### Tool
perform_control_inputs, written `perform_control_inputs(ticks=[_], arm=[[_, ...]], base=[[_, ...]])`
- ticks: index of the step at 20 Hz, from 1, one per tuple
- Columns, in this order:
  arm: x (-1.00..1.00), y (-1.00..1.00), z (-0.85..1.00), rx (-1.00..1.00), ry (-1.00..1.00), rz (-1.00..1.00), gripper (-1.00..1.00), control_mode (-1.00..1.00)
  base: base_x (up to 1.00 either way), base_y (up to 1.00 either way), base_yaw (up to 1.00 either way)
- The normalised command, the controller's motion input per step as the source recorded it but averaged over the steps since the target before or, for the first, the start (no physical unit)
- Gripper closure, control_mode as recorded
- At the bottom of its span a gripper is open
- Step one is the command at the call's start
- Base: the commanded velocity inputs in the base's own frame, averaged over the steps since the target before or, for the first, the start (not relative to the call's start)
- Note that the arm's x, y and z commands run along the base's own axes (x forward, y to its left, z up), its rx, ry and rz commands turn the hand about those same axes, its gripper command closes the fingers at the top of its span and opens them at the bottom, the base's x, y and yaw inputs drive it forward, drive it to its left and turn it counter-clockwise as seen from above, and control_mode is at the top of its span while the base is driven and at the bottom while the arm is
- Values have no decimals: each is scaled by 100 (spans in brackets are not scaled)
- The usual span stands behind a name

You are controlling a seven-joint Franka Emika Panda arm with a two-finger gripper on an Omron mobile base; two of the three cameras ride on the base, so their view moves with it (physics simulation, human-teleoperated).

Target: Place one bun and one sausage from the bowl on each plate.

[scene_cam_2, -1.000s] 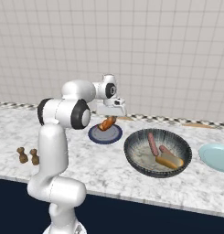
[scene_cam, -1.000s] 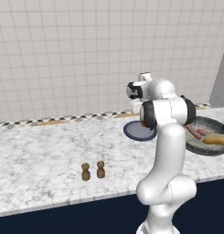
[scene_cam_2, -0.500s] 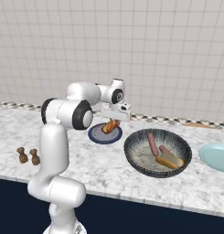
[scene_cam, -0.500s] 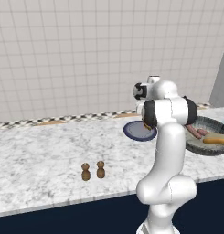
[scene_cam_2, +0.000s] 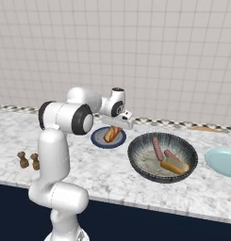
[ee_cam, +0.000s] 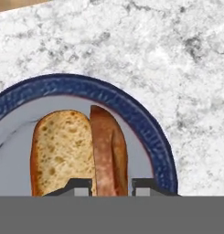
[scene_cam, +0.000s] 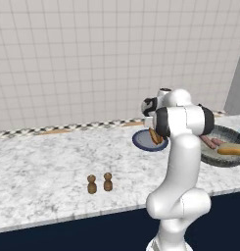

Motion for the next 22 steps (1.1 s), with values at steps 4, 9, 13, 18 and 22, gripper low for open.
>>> perform_control_inputs(ticks=[4,9,13,18,22], arm=[[7,0,0,0,0,0,-100,-100],[-3,1,5,0,-3,0,-100,-100],[-27,-11,67,0,-9,-1,-100,-100],[-98,-83,45,0,-6,0,-100,-100],[-100,-90,12,0,3,0,-100,-100]], base=[[0,0,0],[0,0,0],[0,0,0],[0,0,0],[0,0,0]])
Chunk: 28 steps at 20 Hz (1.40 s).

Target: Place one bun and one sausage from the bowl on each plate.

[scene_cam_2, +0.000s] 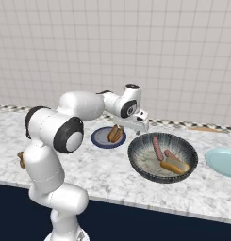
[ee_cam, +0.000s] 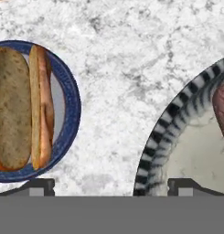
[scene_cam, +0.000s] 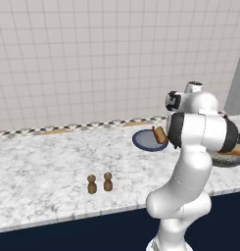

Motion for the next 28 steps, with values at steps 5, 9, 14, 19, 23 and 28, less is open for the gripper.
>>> perform_control_inputs(ticks=[5,9,14,19,23,28], arm=[[-38,-86,9,0,0,1,-100,-100],[19,-72,3,0,3,12,-100,-100],[10,-64,-3,0,9,30,-100,-100],[-1,-37,-23,0,12,28,-100,-100],[-3,0,-48,0,10,11,-100,-100],[15,-1,-12,3,3,8,-100,-100]], base=[[0,0,0],[0,0,0],[0,0,0],[0,0,0],[0,0,0],[0,0,0]])
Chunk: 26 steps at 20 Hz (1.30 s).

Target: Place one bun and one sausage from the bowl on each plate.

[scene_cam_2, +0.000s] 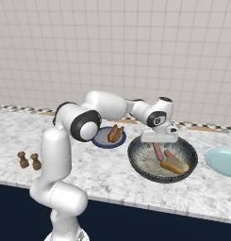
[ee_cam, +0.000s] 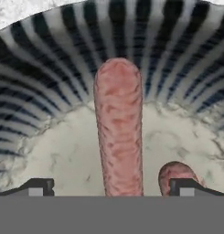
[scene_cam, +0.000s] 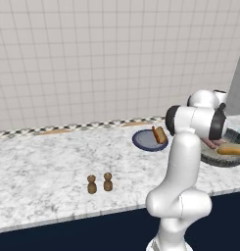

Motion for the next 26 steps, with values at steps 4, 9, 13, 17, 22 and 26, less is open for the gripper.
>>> perform_control_inputs(ticks=[4,9,13,17,22,26], arm=[[0,0,-31,0,0,6,-100,-100],[0,0,-34,0,0,4,-100,-100],[0,1,-19,0,0,0,100,-100],[0,8,-23,0,0,0,100,-100],[-28,0,16,0,-2,-4,100,-100],[-78,8,92,0,0,-13,100,-100]], base=[[0,0,0],[0,0,0],[0,0,0],[0,0,0],[0,0,0],[0,0,0]])
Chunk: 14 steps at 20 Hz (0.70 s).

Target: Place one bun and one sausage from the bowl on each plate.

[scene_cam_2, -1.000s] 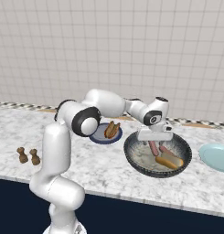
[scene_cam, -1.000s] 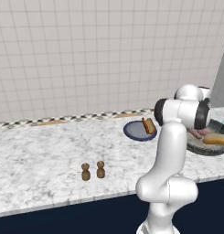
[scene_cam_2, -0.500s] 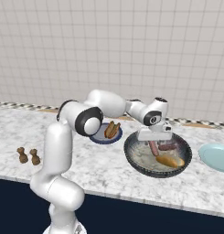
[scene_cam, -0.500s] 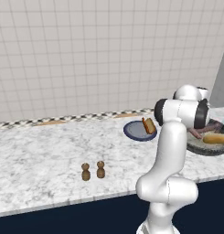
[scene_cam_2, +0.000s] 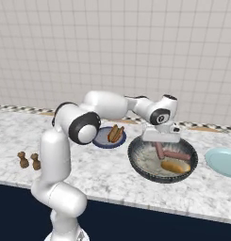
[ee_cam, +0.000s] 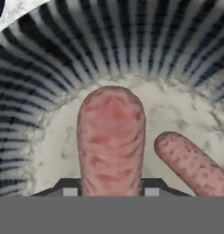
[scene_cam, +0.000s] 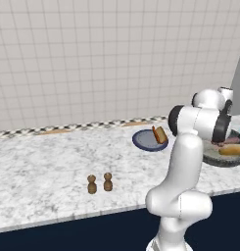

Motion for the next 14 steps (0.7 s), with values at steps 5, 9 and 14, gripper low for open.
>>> perform_control_inputs(ticks=[5,9,14], arm=[[-40,83,92,-4,0,-11,100,-100],[-13,100,68,-7,5,-9,100,-100],[-8,100,36,-6,9,-10,100,-100]], base=[[0,0,0],[0,0,0],[0,0,0]])
